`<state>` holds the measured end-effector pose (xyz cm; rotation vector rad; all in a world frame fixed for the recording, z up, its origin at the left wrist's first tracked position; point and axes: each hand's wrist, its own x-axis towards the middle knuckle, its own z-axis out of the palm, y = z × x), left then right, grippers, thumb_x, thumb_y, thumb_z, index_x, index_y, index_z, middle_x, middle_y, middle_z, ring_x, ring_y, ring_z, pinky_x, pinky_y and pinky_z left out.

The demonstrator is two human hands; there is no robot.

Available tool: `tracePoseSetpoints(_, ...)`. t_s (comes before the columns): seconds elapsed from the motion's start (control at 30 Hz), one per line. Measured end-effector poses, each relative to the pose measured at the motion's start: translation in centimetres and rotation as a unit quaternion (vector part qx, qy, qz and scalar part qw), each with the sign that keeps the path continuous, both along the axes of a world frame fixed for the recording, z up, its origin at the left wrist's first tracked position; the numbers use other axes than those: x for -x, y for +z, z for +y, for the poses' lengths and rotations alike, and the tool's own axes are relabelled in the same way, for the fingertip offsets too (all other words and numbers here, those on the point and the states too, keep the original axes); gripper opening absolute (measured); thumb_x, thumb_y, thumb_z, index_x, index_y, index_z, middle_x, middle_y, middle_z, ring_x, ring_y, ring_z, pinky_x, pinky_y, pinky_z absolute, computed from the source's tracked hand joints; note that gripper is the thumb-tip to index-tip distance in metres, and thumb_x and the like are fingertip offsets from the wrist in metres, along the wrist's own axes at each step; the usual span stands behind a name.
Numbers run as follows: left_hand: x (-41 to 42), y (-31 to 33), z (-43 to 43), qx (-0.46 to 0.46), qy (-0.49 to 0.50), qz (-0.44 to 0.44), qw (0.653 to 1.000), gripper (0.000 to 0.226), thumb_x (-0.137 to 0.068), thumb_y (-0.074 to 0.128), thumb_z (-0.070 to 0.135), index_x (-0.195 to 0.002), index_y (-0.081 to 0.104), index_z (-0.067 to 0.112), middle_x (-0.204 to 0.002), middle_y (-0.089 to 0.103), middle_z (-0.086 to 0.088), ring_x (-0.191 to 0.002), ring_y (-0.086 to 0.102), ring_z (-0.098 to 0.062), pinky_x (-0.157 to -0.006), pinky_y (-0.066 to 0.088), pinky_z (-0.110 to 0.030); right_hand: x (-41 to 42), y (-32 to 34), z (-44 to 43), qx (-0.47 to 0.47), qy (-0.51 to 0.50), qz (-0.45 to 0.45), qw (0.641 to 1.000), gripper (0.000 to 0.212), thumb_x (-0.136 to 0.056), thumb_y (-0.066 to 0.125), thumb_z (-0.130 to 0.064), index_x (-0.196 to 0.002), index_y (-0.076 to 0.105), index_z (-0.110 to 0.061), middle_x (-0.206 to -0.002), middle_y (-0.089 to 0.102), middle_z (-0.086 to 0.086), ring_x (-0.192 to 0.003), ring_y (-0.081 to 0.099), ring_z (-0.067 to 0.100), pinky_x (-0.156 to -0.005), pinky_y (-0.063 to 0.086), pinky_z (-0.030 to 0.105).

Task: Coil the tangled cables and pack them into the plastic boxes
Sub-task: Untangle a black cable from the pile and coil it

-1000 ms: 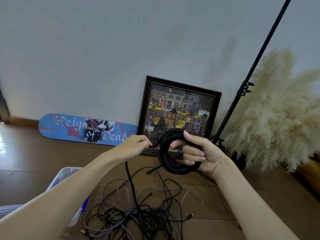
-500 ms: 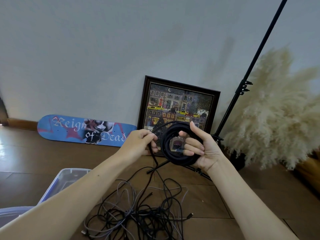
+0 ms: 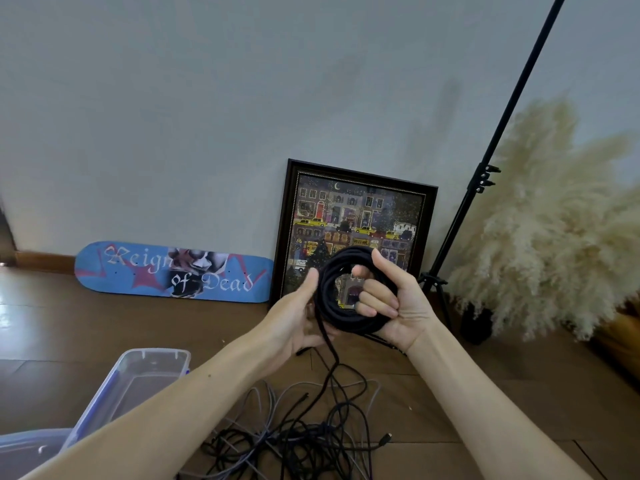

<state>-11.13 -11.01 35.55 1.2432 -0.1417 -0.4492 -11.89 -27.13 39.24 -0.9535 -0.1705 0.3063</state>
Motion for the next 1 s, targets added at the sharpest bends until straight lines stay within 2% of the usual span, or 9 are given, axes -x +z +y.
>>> tracePoseSetpoints(0.17,0.7,-0.8,-0.3,0.005,-0.016,-0.034,0.999,0.057,-0.068,0.075,0.045,-0.114,0.065,0.014,-0.113,0.069,-0.012,-0.110,0.063,-0.027,-0.097,0.048,-0.045,-0.2,-0.8,0.4,0.014,0.089,-0.051,0.995,0.039,-0.066,0.086,-0.034,-0.071,0.068,0.000,-0.029,0.032,-0.006,-0.024,0.029,0.003,-0.037,0.034,0.019)
tracePoseSetpoints(0.33,0.1,-0.8,-0.7,-0.015,0.076,-0.032,0.997,0.013,-0.088,0.064,0.020,-0.095,0.068,0.011,-0.097,0.070,-0.014,-0.098,0.066,-0.028,-0.092,0.052,-0.045,0.1,-0.7,0.7,0.052,0.093,-0.099,0.989,0.027,-0.080,0.073,-0.026,-0.065,0.062,-0.006,-0.033,0.035,-0.005,-0.031,0.036,0.007,-0.052,0.045,0.023)
tracePoseSetpoints(0.5,-0.3,0.4,0.1,-0.156,0.125,-0.114,0.973,0.016,-0.091,0.054,0.018,-0.086,0.063,0.007,-0.083,0.063,-0.009,-0.079,0.060,-0.019,-0.072,0.043,-0.028,0.1,-0.7,0.5,0.162,0.034,-0.081,0.983,0.027,-0.080,0.066,-0.026,-0.060,0.058,-0.011,-0.056,0.052,0.005,-0.064,0.057,0.020,-0.076,0.053,0.031)
tracePoseSetpoints(0.57,-0.4,1.0,0.8,-0.223,0.114,-0.174,0.952,0.019,-0.091,0.052,0.015,-0.072,0.050,0.010,-0.070,0.049,-0.006,-0.065,0.047,-0.015,-0.062,0.033,-0.024,0.0,-0.7,-0.3,0.248,0.051,-0.078,0.964,0.030,-0.070,0.076,-0.038,-0.070,0.069,-0.009,-0.075,0.065,0.009,-0.085,0.064,0.023,-0.085,0.052,0.031)
tracePoseSetpoints(0.63,-0.6,1.2,1.5,-0.278,0.098,-0.235,0.926,0.022,-0.092,0.051,0.012,-0.070,0.049,0.015,-0.066,0.048,-0.002,-0.061,0.045,-0.013,-0.058,0.032,-0.022,-0.1,-0.7,-1.0,0.347,0.072,-0.077,0.932,0.055,-0.061,0.080,-0.054,-0.092,0.075,-0.009,-0.095,0.070,0.010,-0.099,0.063,0.022,-0.094,0.048,0.031)
tracePoseSetpoints(0.7,-0.8,1.1,2.1,-0.334,0.077,-0.303,0.889,0.019,-0.092,0.051,0.013,-0.076,0.054,0.022,-0.067,0.054,0.001,-0.064,0.051,-0.014,-0.061,0.038,-0.026,-0.1,-0.8,-1.5,0.398,0.083,-0.061,0.912,0.091,-0.047,0.081,-0.070,-0.117,0.066,-0.014,-0.109,0.067,0.007,-0.113,0.060,0.018,-0.104,0.041,0.032)
tracePoseSetpoints(0.8,-0.7,0.7,2.5,-0.499,0.019,-0.419,0.758,0.008,-0.092,0.049,0.022,-0.084,0.049,0.022,-0.075,0.056,0.003,-0.072,0.056,-0.022,-0.062,0.039,-0.033,-0.3,-0.9,-1.8,0.405,0.098,-0.058,0.907,0.118,-0.036,0.081,-0.075,-0.136,0.047,-0.023,-0.129,0.058,-0.004,-0.130,0.046,0.015,-0.116,0.027,0.036)
tracePoseSetpoints(0.9,-0.1,0.0,2.0,-0.586,-0.032,-0.486,0.648,0.007,-0.093,0.045,0.026,-0.093,0.042,0.021,-0.094,0.061,0.000,-0.091,0.058,-0.024,-0.064,0.035,-0.031,-0.1,-0.4,-0.9,0.492,0.121,-0.087,0.858,0.097,-0.060,0.077,-0.061,-0.142,0.040,-0.025,-0.134,0.055,-0.001,-0.124,0.052,0.012,-0.113,0.034,0.035)
tracePoseSetpoints(1.0,-0.1,-0.3,1.3,-0.626,-0.068,-0.509,0.587,0.024,-0.092,0.046,0.025,-0.113,0.048,0.015,-0.113,0.061,-0.005,-0.102,0.057,-0.026,-0.071,0.038,-0.034,0.4,-0.3,0.8,0.572,0.168,-0.117,0.794,0.068,-0.080,0.074,-0.032,-0.140,0.043,-0.024,-0.126,0.059,-0.003,-0.108,0.060,0.002,-0.092,0.047,0.017)
